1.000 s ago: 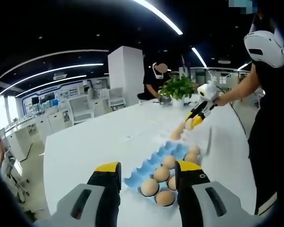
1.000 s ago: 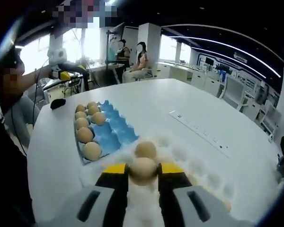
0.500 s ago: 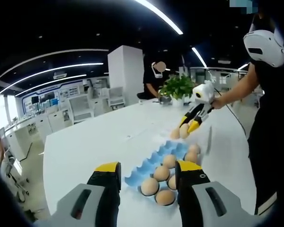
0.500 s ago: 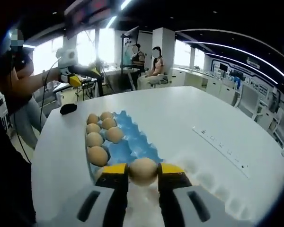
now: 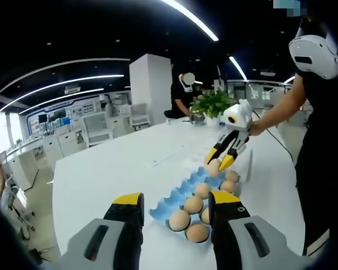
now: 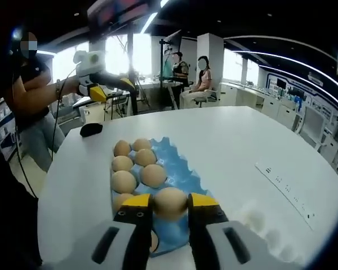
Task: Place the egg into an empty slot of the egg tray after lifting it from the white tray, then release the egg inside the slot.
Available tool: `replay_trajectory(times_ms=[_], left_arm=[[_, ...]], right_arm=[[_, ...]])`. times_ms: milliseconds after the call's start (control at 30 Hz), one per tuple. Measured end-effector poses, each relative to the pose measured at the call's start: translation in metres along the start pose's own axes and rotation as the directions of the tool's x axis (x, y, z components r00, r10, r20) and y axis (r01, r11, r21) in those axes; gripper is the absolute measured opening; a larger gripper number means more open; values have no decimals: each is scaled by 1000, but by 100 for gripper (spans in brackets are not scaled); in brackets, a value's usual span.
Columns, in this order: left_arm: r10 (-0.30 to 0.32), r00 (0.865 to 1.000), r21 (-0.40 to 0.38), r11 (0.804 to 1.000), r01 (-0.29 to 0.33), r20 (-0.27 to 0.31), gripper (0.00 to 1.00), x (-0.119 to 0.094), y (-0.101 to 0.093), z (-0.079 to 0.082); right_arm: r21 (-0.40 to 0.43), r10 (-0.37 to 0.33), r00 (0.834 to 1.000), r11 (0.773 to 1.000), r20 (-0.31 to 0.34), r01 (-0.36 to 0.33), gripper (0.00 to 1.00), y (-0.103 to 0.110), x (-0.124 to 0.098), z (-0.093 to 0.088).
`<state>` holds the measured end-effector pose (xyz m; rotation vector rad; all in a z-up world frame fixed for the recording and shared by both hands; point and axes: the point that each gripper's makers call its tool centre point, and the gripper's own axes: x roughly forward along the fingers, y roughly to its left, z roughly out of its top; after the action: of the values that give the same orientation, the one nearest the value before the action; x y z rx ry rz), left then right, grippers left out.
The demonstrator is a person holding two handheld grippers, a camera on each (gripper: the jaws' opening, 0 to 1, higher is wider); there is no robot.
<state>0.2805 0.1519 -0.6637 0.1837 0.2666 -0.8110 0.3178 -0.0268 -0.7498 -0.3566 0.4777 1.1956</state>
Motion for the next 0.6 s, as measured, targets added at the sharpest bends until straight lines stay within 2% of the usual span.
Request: replay_trajectory(times_ms=[600], left_arm=[[0,1000,-2,1000,0,-4,46,-1,1,-2]], right_arm=[[5,39,999,999,-38,-39,24,5,26,-7]])
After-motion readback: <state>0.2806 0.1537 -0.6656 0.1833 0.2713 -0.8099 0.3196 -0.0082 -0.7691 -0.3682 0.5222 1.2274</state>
